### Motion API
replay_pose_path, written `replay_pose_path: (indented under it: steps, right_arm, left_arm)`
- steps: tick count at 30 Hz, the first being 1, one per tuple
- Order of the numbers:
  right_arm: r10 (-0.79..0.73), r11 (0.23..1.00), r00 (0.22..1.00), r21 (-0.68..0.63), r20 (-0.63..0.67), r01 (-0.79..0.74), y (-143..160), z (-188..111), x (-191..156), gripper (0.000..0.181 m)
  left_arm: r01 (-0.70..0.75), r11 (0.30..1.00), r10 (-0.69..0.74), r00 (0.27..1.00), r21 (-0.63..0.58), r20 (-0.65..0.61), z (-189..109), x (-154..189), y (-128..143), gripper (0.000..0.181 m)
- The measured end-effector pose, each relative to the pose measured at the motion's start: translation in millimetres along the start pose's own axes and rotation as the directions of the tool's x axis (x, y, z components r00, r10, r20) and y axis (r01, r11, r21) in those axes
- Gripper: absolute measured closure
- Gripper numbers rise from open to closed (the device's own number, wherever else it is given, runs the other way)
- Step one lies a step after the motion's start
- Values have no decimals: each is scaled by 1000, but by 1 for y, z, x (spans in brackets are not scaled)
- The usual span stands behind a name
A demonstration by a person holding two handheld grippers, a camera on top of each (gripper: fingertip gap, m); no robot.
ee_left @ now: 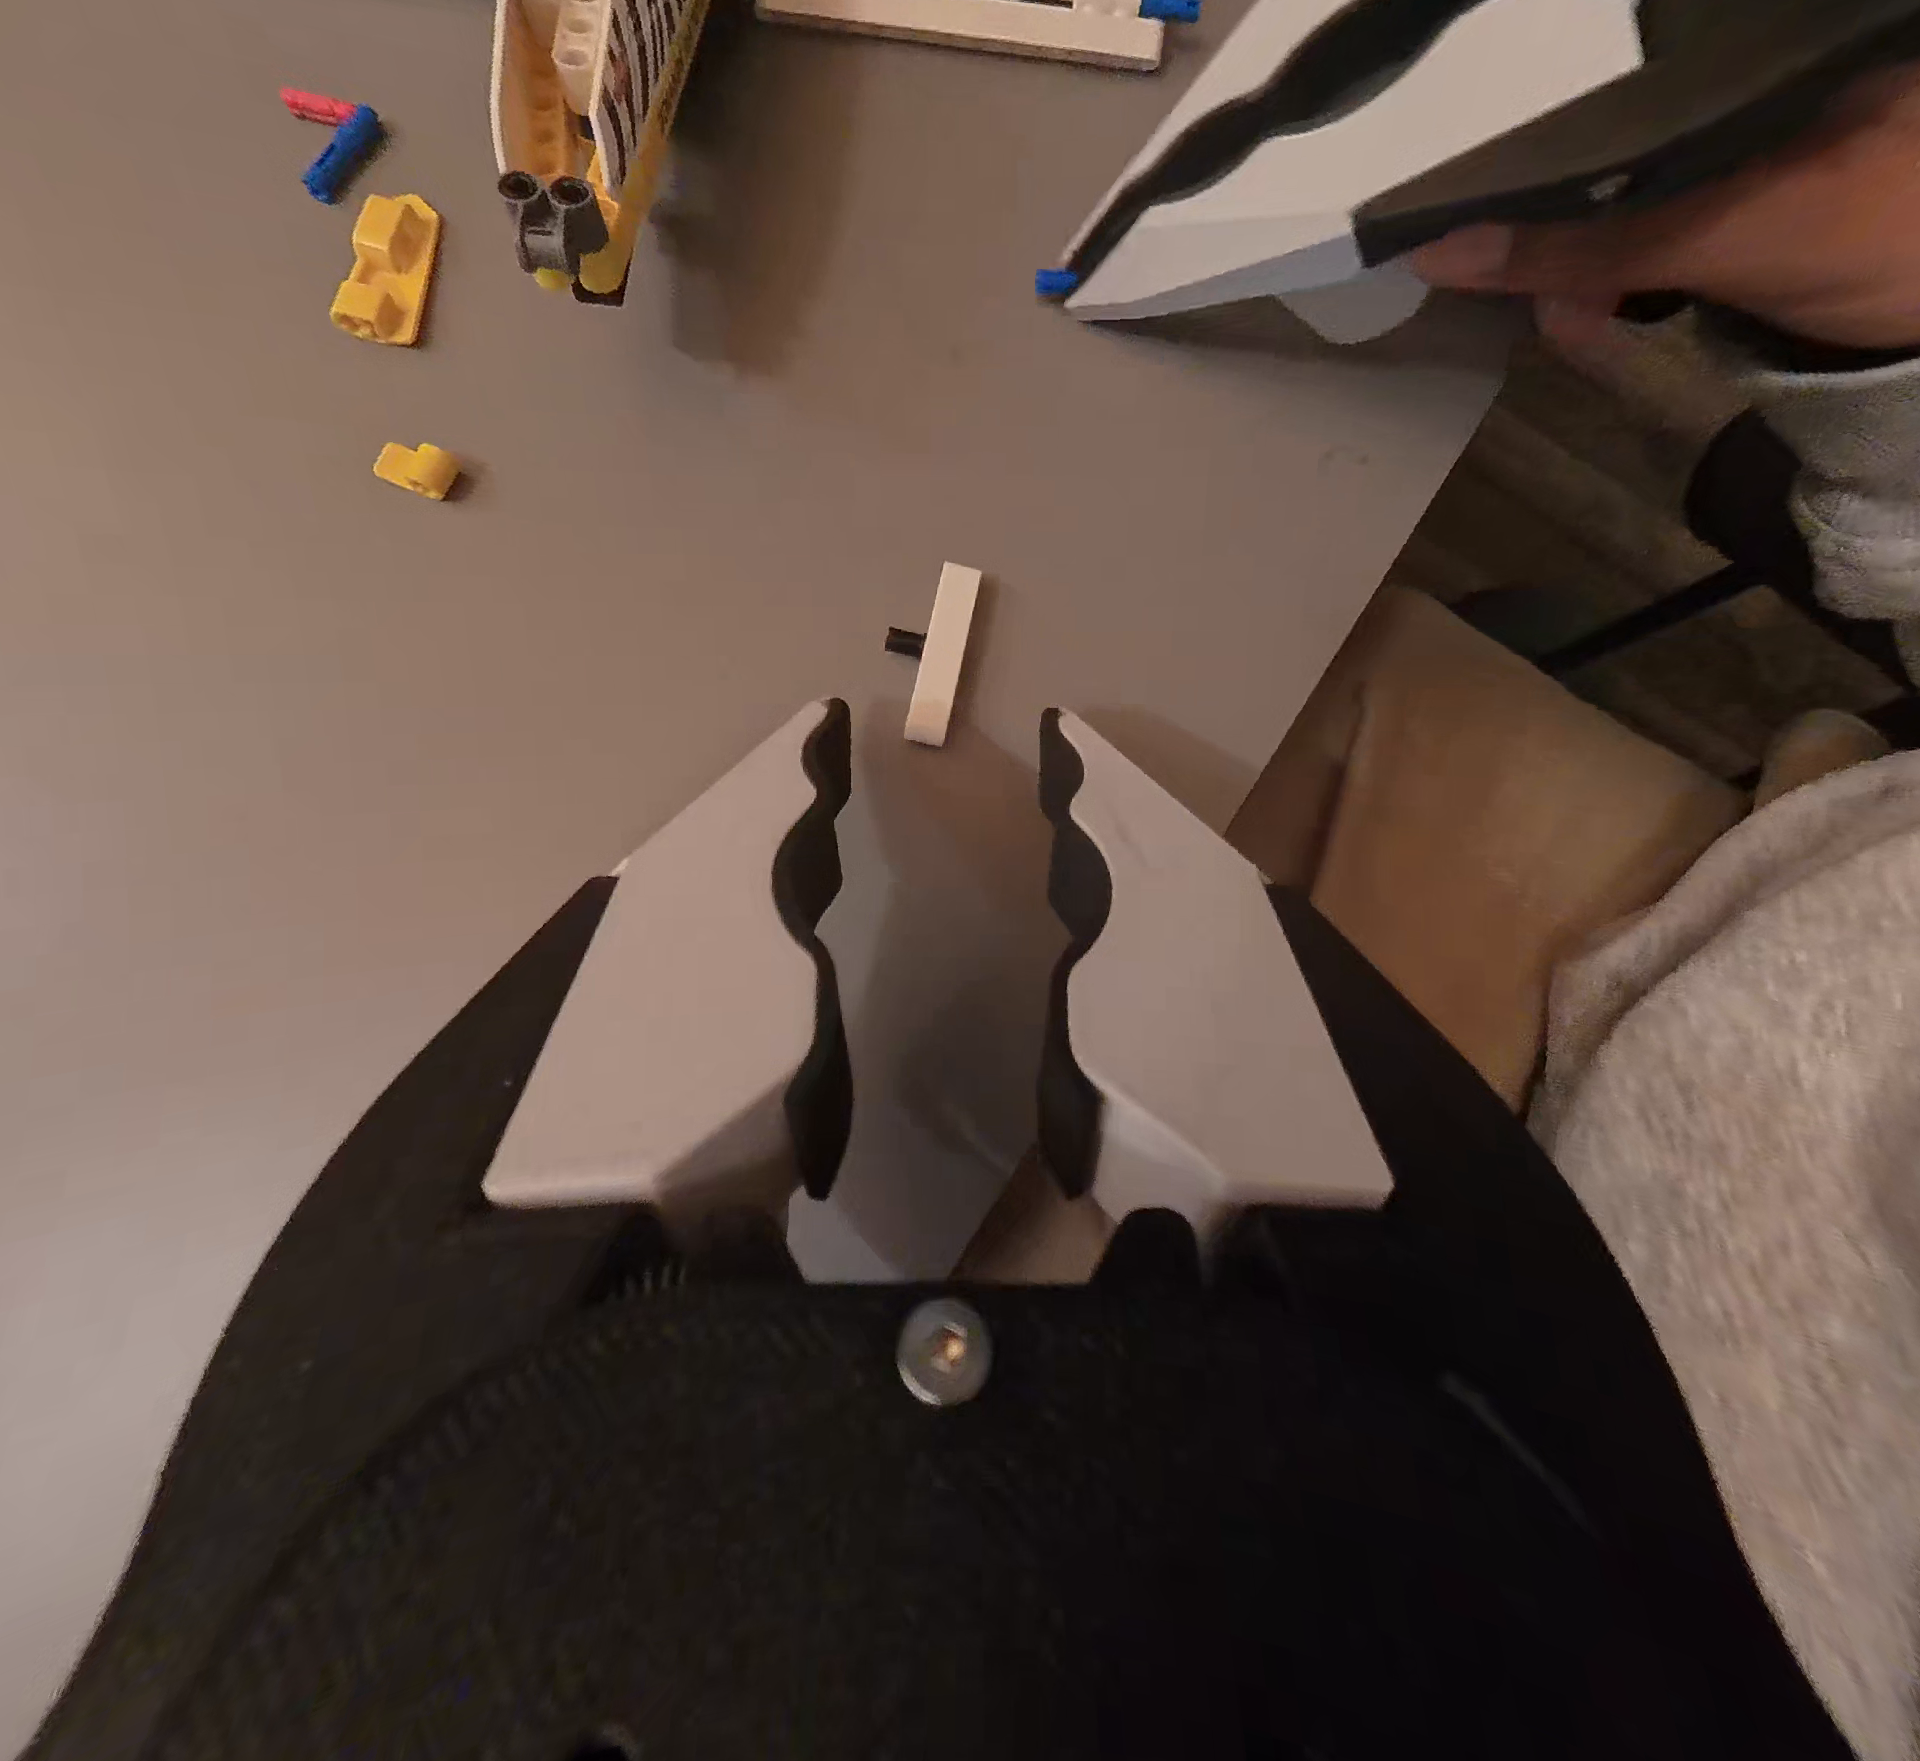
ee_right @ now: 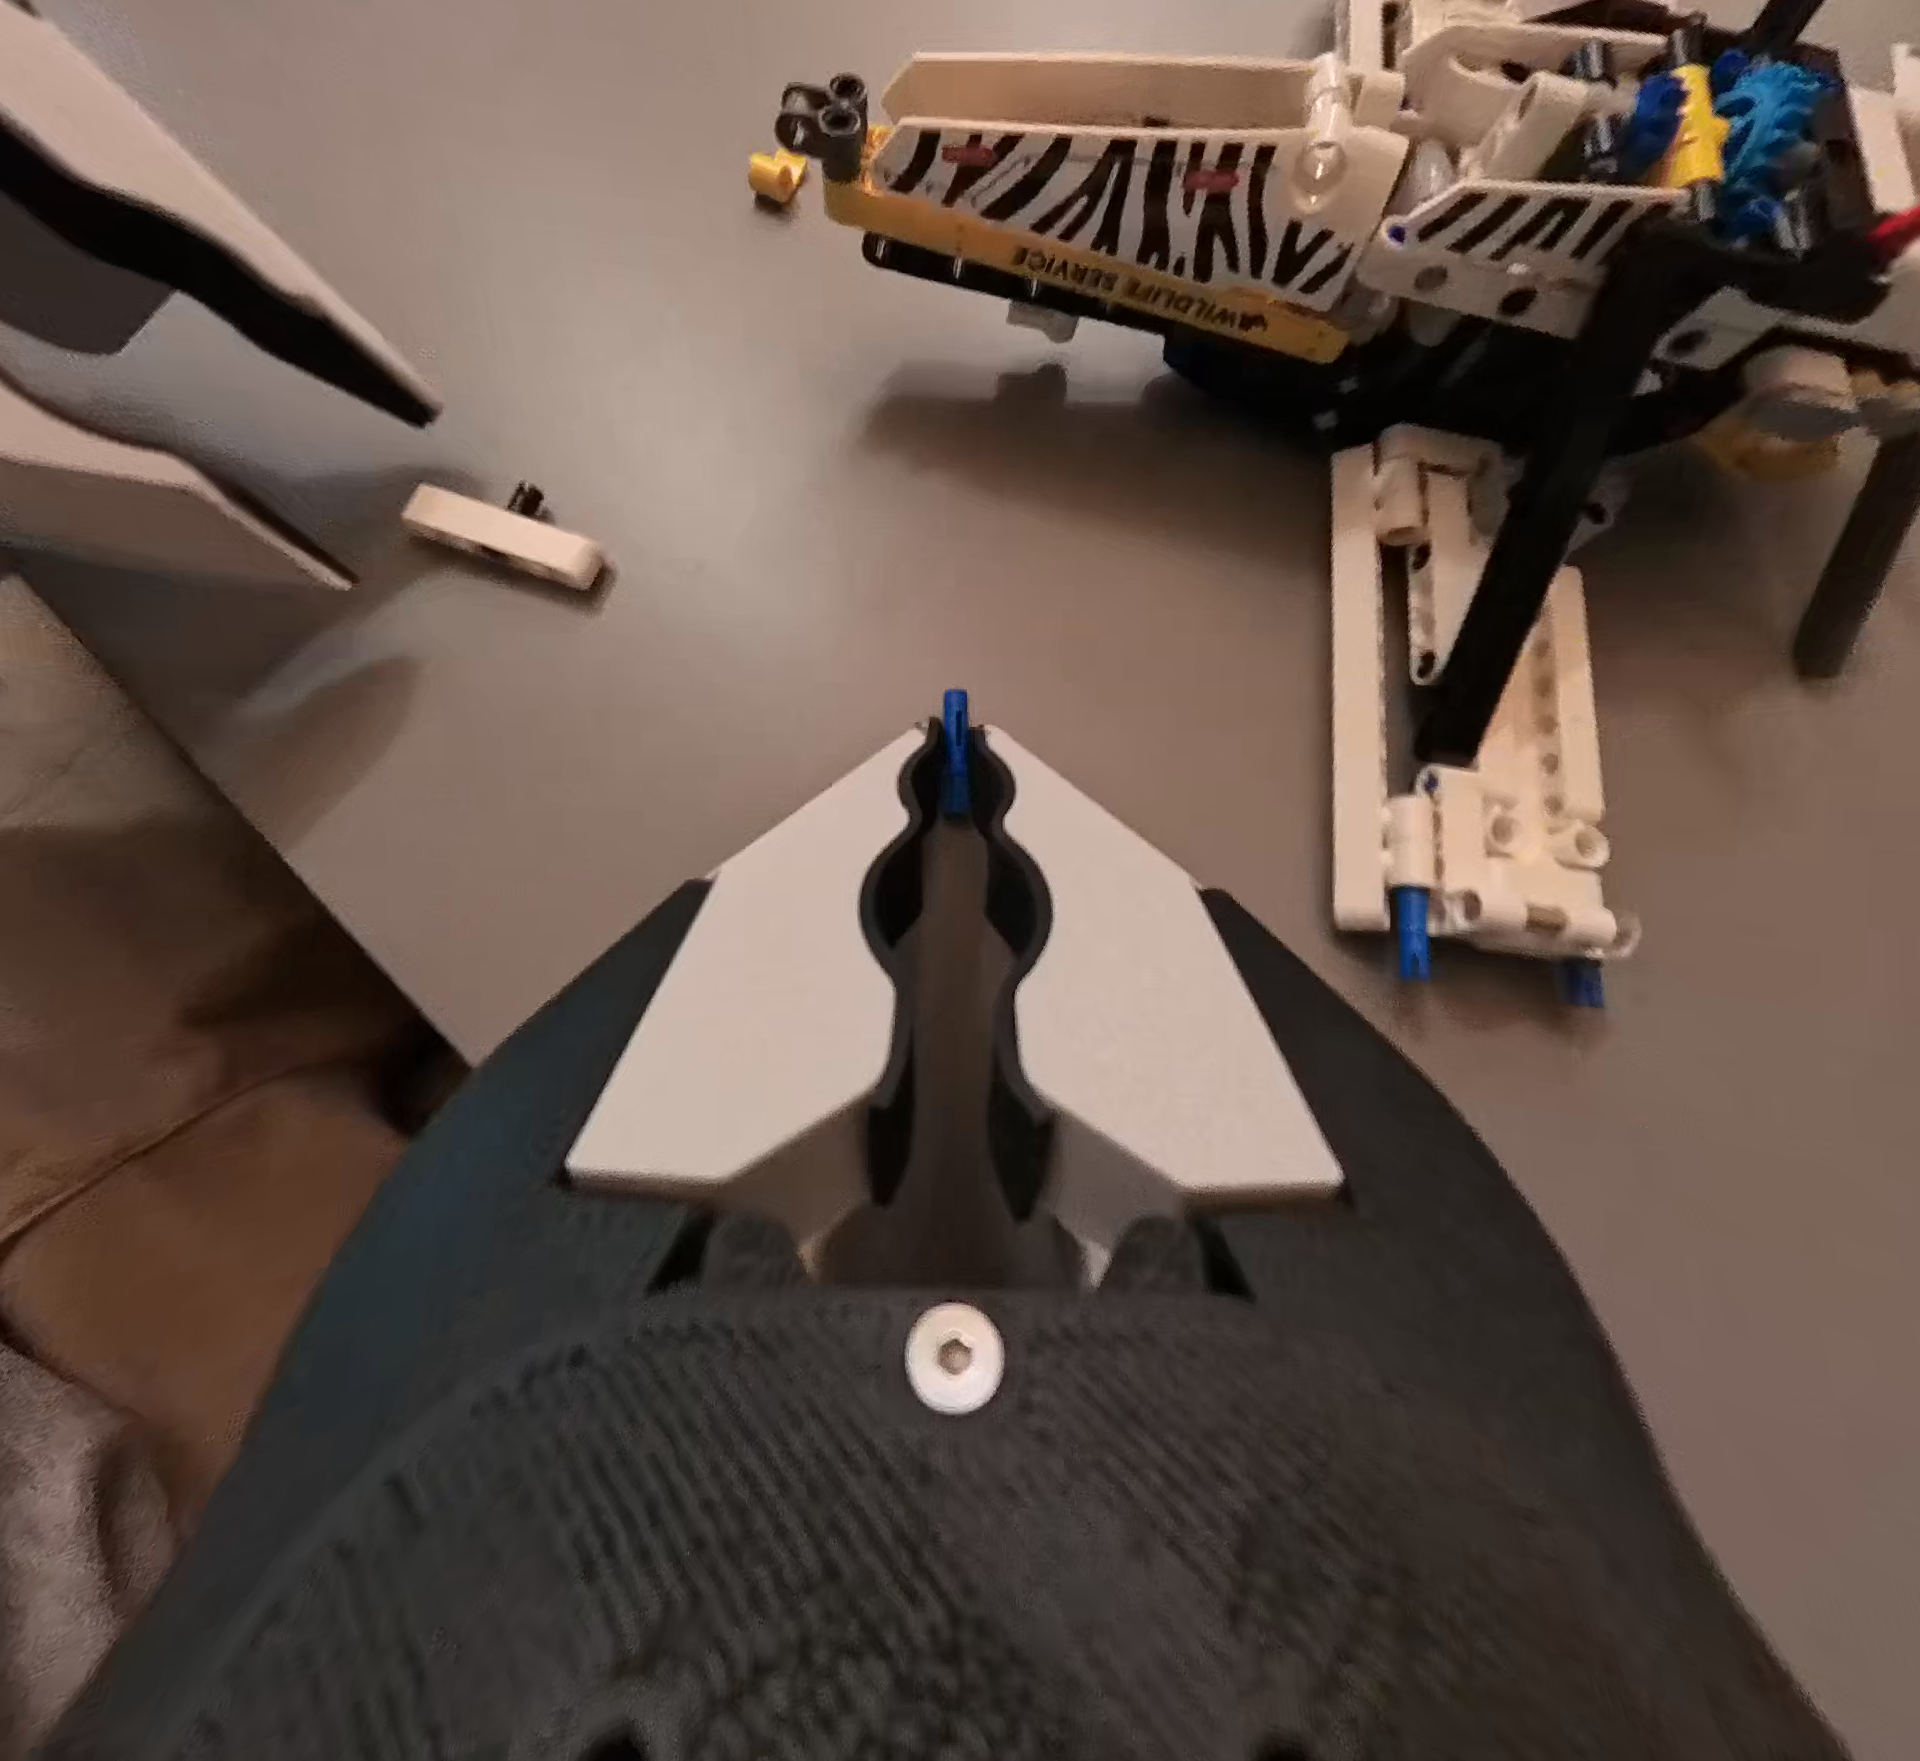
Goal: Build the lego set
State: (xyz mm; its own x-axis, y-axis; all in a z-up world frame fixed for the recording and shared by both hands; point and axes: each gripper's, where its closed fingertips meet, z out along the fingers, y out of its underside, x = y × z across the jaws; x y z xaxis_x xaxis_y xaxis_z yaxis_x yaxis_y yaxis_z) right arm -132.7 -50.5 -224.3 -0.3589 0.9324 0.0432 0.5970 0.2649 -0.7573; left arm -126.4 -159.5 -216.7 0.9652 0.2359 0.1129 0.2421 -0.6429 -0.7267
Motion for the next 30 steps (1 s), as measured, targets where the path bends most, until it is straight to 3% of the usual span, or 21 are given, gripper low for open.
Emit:
replay_pose_path:
  steps: [4,7,10,18,21,25,27,30]
  right_arm:
    - [-15,1000,1000,10,4,15,-5,1,-2,157]
    - [-43,994,995,105,92,33,-18,-8,-23,158]
    - [-113,980,958,190,265,63,-35,-15,-57,159]
    - [-320,944,836,78,445,319,-27,25,-84,161]
    - [-377,920,801,90,466,381,-28,25,-87,174]
    - [-587,808,739,289,329,513,-45,8,-95,175]
    - [-706,688,687,397,172,607,-54,-6,-98,175]
    - [-829,487,555,394,-73,779,-54,-15,-95,176]
  left_arm:
    - [28,999,-27,999,44,-25,-11,1,-1,146]
    - [65,995,-61,996,71,-57,-17,1,1,147]
    - [110,990,-100,988,87,-114,-20,5,2,147]
    - [120,990,-107,982,79,-154,-14,7,7,145]
    - [119,989,-104,981,85,-165,-14,7,5,144]
    - [183,978,-158,964,104,-215,-14,6,-3,139]
    - [226,966,-185,943,127,-277,-16,8,-10,139]
    - [286,950,-217,894,125,-392,-19,16,-17,148]
